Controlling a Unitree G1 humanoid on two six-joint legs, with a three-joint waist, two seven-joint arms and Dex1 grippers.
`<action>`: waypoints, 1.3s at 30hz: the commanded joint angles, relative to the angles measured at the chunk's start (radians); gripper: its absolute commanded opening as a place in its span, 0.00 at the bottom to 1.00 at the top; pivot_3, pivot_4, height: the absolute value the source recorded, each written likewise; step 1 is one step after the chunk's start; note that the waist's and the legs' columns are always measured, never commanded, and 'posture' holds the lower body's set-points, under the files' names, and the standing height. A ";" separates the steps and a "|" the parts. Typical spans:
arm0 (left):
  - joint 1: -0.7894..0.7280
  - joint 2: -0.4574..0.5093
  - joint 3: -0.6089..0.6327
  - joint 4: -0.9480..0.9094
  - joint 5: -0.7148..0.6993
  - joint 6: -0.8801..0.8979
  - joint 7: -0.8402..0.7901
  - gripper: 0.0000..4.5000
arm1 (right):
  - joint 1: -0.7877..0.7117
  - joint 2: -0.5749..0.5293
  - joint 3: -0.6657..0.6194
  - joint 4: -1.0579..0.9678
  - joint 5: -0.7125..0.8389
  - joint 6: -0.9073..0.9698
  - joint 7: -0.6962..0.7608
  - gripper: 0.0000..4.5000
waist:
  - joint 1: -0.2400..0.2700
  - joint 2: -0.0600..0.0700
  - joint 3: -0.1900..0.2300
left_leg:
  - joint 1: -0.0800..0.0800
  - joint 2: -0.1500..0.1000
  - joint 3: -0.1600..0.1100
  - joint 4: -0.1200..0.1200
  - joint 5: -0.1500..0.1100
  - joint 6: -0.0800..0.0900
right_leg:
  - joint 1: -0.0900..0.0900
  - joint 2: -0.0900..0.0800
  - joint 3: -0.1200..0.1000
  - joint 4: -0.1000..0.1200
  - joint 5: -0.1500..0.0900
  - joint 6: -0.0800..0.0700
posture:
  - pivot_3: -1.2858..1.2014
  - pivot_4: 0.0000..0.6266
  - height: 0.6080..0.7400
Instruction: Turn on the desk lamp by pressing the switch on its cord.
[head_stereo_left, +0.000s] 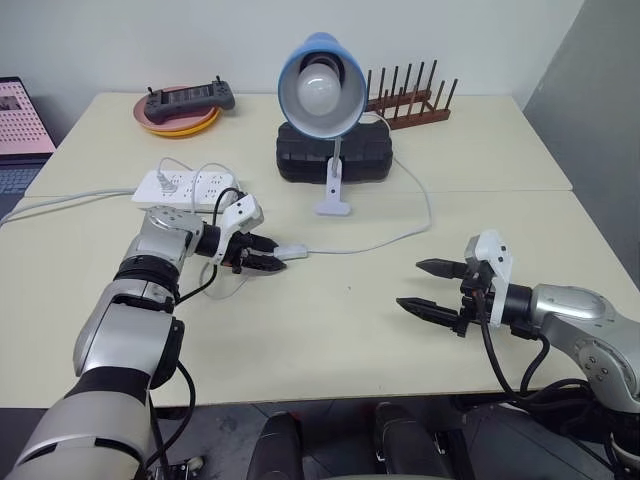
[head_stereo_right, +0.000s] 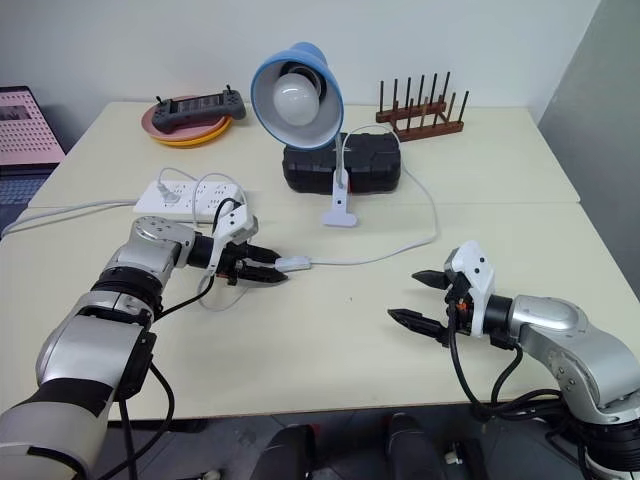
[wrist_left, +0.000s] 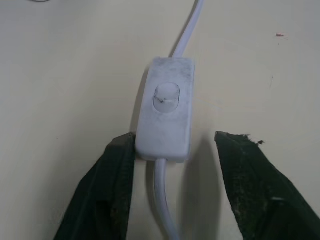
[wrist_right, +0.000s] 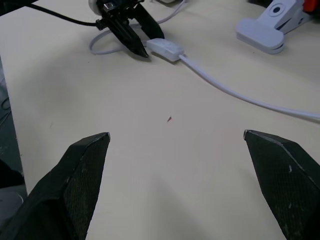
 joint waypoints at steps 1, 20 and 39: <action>-0.006 -0.009 0.015 0.009 0.021 -0.012 -0.018 0.33 | 0.013 -0.002 -0.032 -0.041 0.012 -0.014 -0.014 1.00 | 0.001 0.000 0.000 | 0.000 0.000 0.000 0.000 0.000 0.000 | 0.000 0.000 0.000 0.000 0.000 0.000 | 0.52 0.24 1.00; 0.460 -0.293 0.151 -1.123 -0.182 0.405 0.460 0.24 | 0.114 0.421 -0.204 -0.031 0.623 0.204 -0.617 1.00 | 0.000 0.001 -0.001 | 0.004 0.001 -0.001 0.000 0.000 0.000 | 0.004 0.000 0.001 0.001 0.003 -0.004 | 0.52 0.24 1.00; 0.583 -0.320 0.073 -1.369 -0.236 0.508 0.637 0.24 | -0.105 0.497 -0.111 0.182 0.710 0.149 -0.862 1.00 | -0.001 0.002 -0.001 | 0.010 0.000 -0.002 0.000 0.003 0.005 | 0.011 0.001 0.002 -0.001 0.003 0.000 | 0.52 0.24 1.00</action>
